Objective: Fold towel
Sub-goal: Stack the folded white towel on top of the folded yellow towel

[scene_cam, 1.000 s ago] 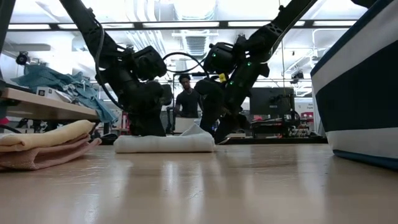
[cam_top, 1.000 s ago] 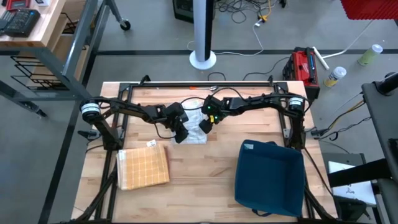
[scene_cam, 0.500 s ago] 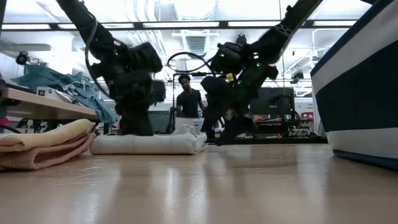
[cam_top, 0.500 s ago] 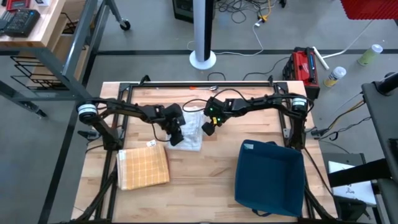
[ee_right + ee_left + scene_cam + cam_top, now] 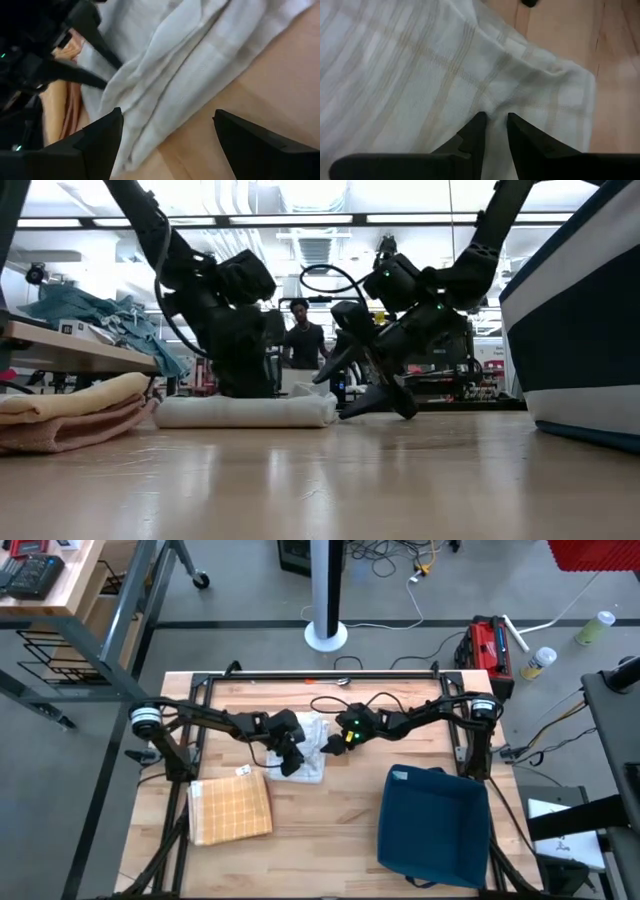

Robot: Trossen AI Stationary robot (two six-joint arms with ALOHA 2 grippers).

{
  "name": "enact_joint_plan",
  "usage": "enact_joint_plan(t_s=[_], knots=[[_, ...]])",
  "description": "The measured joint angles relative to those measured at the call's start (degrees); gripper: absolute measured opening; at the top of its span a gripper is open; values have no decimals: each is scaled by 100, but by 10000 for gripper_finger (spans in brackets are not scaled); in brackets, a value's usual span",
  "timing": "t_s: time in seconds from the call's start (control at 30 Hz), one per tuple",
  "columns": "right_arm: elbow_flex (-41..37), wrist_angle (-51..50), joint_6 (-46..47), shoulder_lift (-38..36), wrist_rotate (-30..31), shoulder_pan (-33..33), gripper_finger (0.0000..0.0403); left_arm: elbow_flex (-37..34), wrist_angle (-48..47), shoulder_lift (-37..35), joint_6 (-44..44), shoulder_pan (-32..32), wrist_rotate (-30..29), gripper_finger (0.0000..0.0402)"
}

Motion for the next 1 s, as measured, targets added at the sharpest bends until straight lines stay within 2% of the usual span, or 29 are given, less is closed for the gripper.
enact_joint_plan(t_s=[0.2,0.37,0.8,1.0], knots=[[-47,95,115,35,322,62,305,205,353,415,115,-7,212,75],[48,88,112,55,334,115,305,422,402,604,124,-73,275,75],[80,572,119,48,210,261,303,470,414,532,158,-90,208,75],[111,424,118,215,561,276,284,470,558,514,192,-90,199,75]])
